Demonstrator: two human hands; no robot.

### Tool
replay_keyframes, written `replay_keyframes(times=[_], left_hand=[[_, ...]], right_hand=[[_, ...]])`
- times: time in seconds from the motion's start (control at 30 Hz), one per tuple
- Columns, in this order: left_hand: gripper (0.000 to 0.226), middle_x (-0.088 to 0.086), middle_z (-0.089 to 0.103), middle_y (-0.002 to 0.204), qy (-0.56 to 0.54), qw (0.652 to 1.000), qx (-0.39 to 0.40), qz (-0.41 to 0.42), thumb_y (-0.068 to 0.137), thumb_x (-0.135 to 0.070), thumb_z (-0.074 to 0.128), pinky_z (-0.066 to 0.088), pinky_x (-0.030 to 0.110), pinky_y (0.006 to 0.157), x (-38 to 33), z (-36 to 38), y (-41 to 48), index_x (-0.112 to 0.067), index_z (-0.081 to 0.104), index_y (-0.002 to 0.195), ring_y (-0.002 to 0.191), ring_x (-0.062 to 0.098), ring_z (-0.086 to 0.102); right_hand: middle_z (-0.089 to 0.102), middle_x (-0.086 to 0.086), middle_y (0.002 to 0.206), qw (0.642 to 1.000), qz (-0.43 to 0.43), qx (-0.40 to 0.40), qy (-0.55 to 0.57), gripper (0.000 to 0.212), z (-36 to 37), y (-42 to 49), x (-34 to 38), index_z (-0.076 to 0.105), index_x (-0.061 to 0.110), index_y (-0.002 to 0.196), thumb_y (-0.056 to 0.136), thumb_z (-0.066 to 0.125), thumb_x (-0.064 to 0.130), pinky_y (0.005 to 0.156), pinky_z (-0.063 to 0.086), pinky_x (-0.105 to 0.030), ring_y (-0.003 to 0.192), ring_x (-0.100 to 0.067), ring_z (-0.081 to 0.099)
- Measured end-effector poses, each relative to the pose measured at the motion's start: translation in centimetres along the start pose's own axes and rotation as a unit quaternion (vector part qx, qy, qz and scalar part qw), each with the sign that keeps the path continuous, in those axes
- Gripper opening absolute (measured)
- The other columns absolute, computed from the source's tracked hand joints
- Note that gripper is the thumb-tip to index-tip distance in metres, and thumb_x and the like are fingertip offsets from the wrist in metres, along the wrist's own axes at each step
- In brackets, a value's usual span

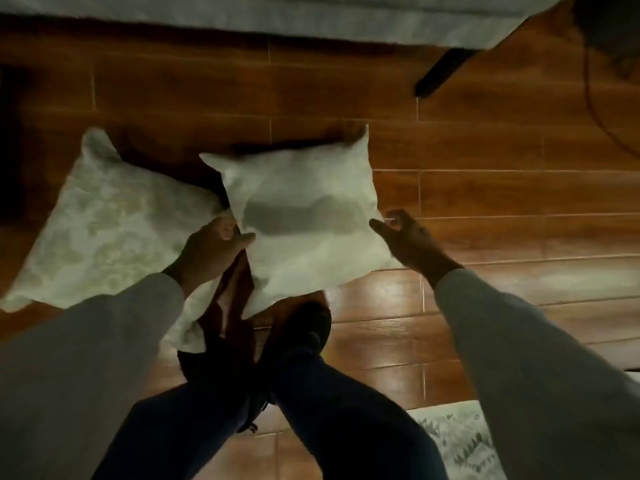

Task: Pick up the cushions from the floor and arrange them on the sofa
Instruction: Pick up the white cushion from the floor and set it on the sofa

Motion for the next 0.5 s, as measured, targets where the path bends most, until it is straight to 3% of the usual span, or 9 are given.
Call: replay_keyframes(times=[0.07,0.1,0.13,0.2,0.23,0.3,0.4,0.5], left_hand=[[0.042,-0.032,0.07,0.079,-0.059,0.998,0.001,-0.004,0.092,-0.048,0.064,0.049,0.036,0.06,2.2,2.5,3.6,-0.019,0.064,0.122,0.075,-0.008,0.064],[0.039,-0.029,0.07,0.069,-0.086,0.996,0.008,0.015,0.094,-0.046,0.063,0.052,0.042,0.061,3.1,3.6,5.1,-0.015,0.067,0.116,0.068,-0.011,0.062],[0.036,-0.028,0.07,0.066,-0.115,0.993,0.017,0.012,0.094,-0.047,0.063,0.053,0.036,0.059,4.0,4.6,6.3,-0.017,0.068,0.111,0.064,-0.011,0.063],[0.04,-0.026,0.072,0.077,-0.192,0.981,0.013,0.001,0.087,-0.053,0.065,0.049,0.009,0.054,5.1,5.9,8.1,-0.028,0.064,0.118,0.073,-0.012,0.066],[0.049,-0.024,0.071,0.091,-0.236,0.971,0.025,-0.017,0.085,-0.053,0.068,0.047,0.005,0.058,5.6,6.6,8.9,-0.031,0.059,0.127,0.078,-0.015,0.065],[0.074,-0.021,0.059,0.121,-0.299,0.949,0.073,-0.074,0.079,-0.053,0.076,0.048,0.014,0.071,6.4,7.9,10.0,-0.032,0.046,0.143,0.093,-0.01,0.059],[0.106,-0.014,0.053,0.137,-0.336,0.927,0.108,-0.126,0.059,-0.053,0.088,0.053,0.038,0.088,7.4,9.0,10.6,-0.032,0.036,0.15,0.115,0.012,0.055],[0.102,-0.016,0.057,0.135,-0.351,0.919,0.133,-0.117,0.061,-0.043,0.092,0.054,0.051,0.094,6.6,8.1,10.1,-0.038,0.037,0.147,0.119,0.015,0.057]], right_hand=[[0.046,-0.016,0.159,1.0,0.015,0.005,0.012,0.08,2.1,4.3,-1.7,0.041,0.016,0.153,0.095,0.052,0.07,0.113,0.044,-0.057,0.138,-0.039,0.052],[0.048,-0.017,0.157,0.999,0.021,0.016,0.029,0.089,2.9,6.3,-2.5,0.044,0.016,0.152,0.089,0.051,0.079,0.113,0.044,-0.059,0.138,-0.04,0.051],[0.052,-0.016,0.152,0.997,0.038,0.027,0.055,0.098,3.4,7.7,-3.2,0.048,0.017,0.149,0.081,0.051,0.087,0.111,0.045,-0.06,0.135,-0.04,0.053],[0.06,-0.013,0.142,0.992,0.047,0.029,0.116,0.111,4.6,10.6,-4.7,0.055,0.018,0.142,0.065,0.053,0.098,0.108,0.047,-0.06,0.126,-0.037,0.059],[0.063,-0.011,0.14,0.987,0.051,0.033,0.148,0.114,5.1,12.1,-5.6,0.056,0.019,0.141,0.061,0.055,0.099,0.107,0.049,-0.059,0.123,-0.036,0.062],[0.075,0.0,0.128,0.974,0.048,0.05,0.215,0.094,6.0,13.9,-6.6,0.063,0.026,0.136,0.069,0.061,0.092,0.098,0.057,-0.05,0.111,-0.027,0.073],[0.08,0.02,0.109,0.954,0.025,0.067,0.293,0.059,7.2,14.8,-6.7,0.067,0.039,0.126,0.083,0.062,0.079,0.072,0.061,-0.022,0.095,-0.006,0.077],[0.081,0.016,0.108,0.933,0.019,0.056,0.354,0.05,6.8,13.1,-5.9,0.066,0.035,0.128,0.089,0.065,0.067,0.066,0.062,-0.02,0.093,-0.006,0.078]])
Point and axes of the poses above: each hand's wrist, its own y-axis towards the middle knuckle, its own z-axis out of the palm, x = y × z, the point moved 2 cm from there along y, towards the middle knuckle
